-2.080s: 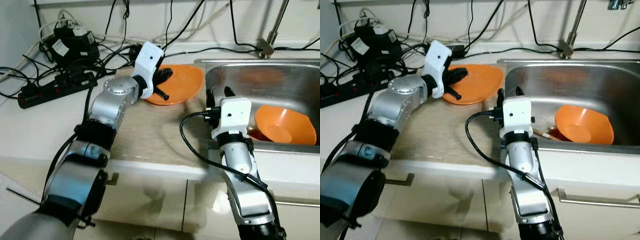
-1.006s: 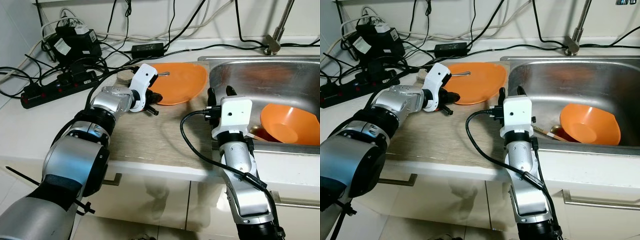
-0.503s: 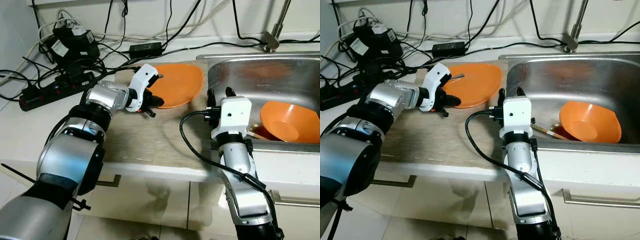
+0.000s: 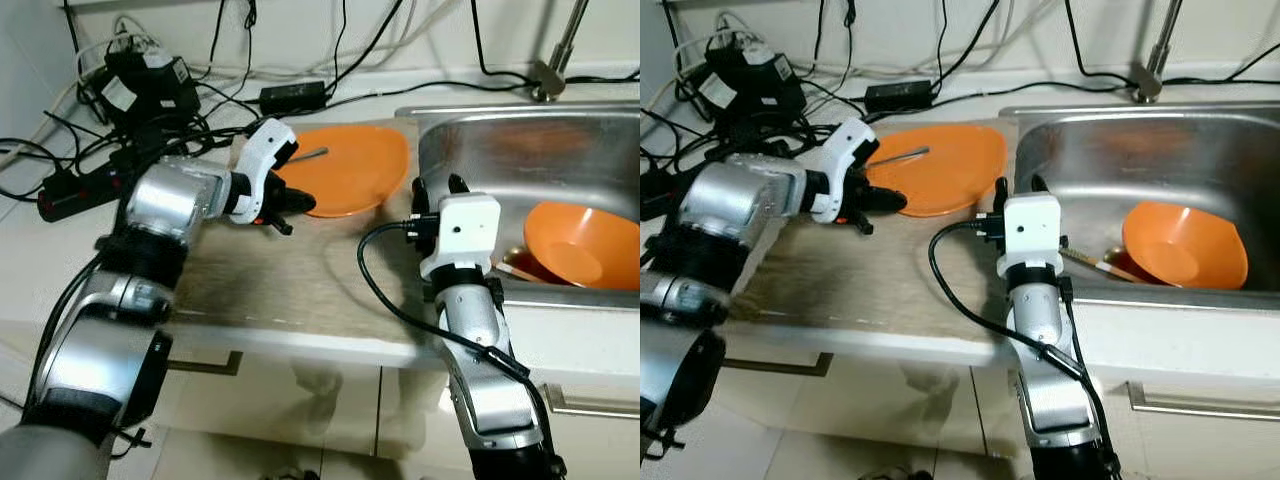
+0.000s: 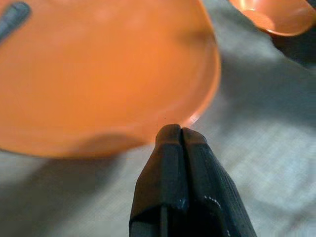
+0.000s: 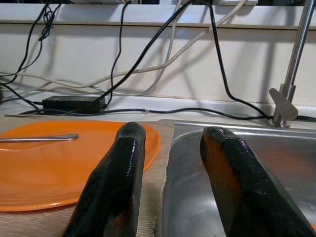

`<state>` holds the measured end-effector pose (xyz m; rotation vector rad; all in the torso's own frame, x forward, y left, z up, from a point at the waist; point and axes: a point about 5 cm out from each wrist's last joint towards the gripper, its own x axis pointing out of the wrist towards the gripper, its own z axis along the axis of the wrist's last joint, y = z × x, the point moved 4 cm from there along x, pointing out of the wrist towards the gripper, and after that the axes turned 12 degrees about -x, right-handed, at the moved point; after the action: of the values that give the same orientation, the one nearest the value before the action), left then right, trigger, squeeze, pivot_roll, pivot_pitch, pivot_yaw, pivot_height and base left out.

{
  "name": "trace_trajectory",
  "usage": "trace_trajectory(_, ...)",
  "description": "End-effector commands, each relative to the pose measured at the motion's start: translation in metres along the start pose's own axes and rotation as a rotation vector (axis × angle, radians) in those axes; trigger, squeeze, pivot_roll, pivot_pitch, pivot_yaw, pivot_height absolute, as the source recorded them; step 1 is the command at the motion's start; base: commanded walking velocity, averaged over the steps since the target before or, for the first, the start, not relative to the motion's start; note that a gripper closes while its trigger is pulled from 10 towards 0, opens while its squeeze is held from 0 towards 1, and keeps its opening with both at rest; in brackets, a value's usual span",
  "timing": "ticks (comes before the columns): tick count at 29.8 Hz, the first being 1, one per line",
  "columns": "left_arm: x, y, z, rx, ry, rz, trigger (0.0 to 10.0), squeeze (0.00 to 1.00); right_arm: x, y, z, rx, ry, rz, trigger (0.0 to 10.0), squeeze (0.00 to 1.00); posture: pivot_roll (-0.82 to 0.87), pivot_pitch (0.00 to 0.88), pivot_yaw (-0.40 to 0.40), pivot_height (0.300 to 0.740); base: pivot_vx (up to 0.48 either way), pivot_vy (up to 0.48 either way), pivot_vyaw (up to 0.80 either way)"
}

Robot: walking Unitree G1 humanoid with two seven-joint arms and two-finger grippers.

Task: Kitchen organization

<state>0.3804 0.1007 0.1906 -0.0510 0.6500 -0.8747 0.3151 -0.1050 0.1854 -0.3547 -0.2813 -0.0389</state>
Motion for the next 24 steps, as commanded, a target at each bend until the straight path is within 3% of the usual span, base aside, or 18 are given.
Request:
trace_trajectory(1, -0.009, -0.001, 0.000, -0.003, -0.004, 0.010, 10.0, 0.00, 0.002, 0.005, 0.002, 0.007, -0.005, 0.015, 10.0, 0.00, 0.01, 0.012, 0.148, 0.740, 0.000, 0.000, 0.00)
trace_trajectory(3, -0.011, -0.001, 0.004, -0.004, -0.029, 0.017, 10.0, 0.00, 0.002, 0.005, 0.002, 0.008, -0.006, 0.017, 10.0, 0.00, 0.02, 0.007, 0.145, 0.740, 0.000, 0.000, 0.00)
trace_trajectory(7, -0.015, 0.002, 0.043, 0.113, -0.224, 0.088, 10.0, 0.00, 0.005, 0.007, 0.003, 0.009, -0.017, 0.024, 10.0, 0.00, 0.02, 0.000, 0.139, 0.740, 0.000, 0.000, 0.00)
trace_trajectory(13, -0.004, 0.017, 0.073, 0.216, -0.426, 0.245, 10.0, 0.00, 0.010, 0.009, 0.006, 0.006, -0.037, 0.027, 10.0, 0.00, 0.00, 0.000, 0.138, 0.740, 0.000, 0.000, 0.00)
trace_trajectory(17, 0.019, 0.016, 0.067, 0.180, -0.454, 0.234, 10.0, 0.00, 0.010, 0.007, 0.005, -0.003, -0.039, 0.014, 10.0, 0.00, -0.01, 0.000, 0.141, 0.740, 0.000, 0.000, 0.00)
trace_trajectory(24, 0.045, 0.013, 0.048, 0.105, -0.427, 0.212, 10.0, 0.00, 0.010, 0.004, 0.008, -0.001, -0.047, 0.000, 10.0, 0.00, -0.03, 0.000, 0.142, 0.740, 0.000, 0.000, 0.00)
